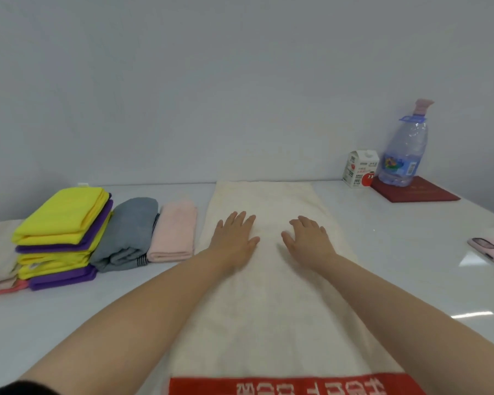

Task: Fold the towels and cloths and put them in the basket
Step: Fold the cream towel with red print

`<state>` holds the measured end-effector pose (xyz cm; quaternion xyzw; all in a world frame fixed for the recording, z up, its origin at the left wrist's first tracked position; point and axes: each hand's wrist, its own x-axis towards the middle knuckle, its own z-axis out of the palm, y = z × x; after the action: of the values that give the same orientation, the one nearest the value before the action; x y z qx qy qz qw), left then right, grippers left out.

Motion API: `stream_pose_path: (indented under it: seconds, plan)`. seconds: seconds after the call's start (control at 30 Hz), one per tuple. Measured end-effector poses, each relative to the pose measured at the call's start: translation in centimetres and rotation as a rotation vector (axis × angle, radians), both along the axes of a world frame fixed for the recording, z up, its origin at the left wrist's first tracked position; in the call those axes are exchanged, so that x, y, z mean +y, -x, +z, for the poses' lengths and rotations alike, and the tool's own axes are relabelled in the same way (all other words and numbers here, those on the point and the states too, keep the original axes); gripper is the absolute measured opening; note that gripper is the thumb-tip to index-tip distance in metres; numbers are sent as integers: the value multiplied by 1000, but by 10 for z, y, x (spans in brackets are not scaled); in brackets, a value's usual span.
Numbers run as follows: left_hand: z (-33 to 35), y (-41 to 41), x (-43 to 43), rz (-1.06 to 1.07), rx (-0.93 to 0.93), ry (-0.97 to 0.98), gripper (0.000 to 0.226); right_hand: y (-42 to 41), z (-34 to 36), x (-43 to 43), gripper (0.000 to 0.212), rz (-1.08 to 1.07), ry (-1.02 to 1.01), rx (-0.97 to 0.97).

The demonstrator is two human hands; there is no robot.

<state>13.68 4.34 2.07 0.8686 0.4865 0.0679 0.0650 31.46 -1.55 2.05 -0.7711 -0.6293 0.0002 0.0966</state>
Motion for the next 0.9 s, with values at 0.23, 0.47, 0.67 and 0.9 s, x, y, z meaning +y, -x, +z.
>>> stream_pose_path:
  seconds: [0.23,0.47,0.67,0.9]
  plan:
    - [-7,-16,104,227,-150,98,54,-39,12,92,54,-69,-3,39]
    - [-22,-22,172,361,-225,75,47,-79,-4,148,26,-232,-27,236]
    - [-27,-19,205,515,-405,-26,17,-107,-2,180,24,-411,-133,242]
    - [-5,-13,214,578,-516,274,15,-113,8,188,20,-473,14,311]
